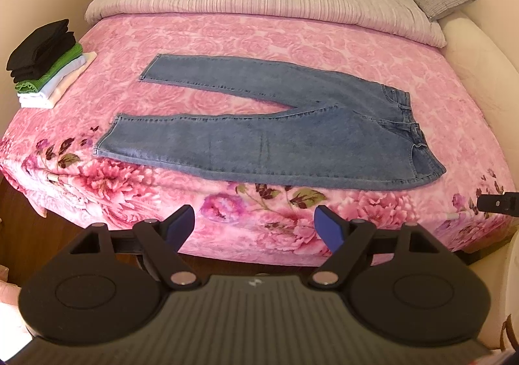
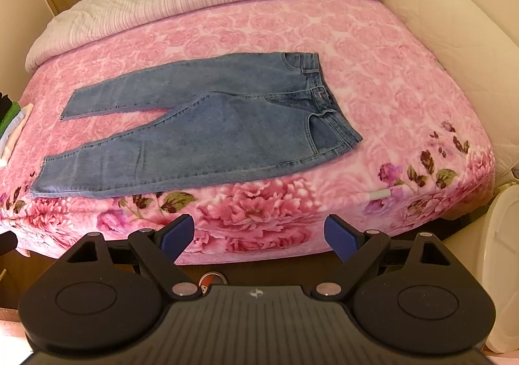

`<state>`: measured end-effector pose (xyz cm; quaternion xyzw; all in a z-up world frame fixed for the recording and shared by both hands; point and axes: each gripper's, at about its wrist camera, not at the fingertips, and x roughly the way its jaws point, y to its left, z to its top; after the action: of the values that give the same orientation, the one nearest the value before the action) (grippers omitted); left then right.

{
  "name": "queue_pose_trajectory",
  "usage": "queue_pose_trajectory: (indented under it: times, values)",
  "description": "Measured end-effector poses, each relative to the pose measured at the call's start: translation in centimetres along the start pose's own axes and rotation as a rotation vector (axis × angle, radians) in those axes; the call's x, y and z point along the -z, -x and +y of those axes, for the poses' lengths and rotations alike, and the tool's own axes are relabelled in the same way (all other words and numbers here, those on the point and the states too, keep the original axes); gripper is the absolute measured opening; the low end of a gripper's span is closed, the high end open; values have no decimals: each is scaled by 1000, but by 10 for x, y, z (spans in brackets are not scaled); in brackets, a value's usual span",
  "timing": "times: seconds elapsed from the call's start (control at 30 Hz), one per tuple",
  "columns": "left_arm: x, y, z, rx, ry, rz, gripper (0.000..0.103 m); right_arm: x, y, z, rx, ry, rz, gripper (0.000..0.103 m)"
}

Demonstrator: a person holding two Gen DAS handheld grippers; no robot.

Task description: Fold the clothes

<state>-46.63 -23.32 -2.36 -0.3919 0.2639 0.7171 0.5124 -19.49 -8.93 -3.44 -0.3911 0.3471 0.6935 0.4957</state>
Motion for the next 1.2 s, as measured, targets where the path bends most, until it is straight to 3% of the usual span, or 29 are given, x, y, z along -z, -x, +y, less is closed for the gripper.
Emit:
queue_pose_trajectory:
  times: [0.23, 0.5, 1.2]
  values:
    - [1, -4, 11, -11, 22, 10, 78, 0, -3, 6, -5, 15, 11, 89]
    - [-25, -21, 39, -29, 36, 13, 78, -20, -16, 21, 3, 6, 12, 90]
    - [-92, -83, 129, -93, 98, 93, 78, -89, -97, 143, -44, 110, 121, 90]
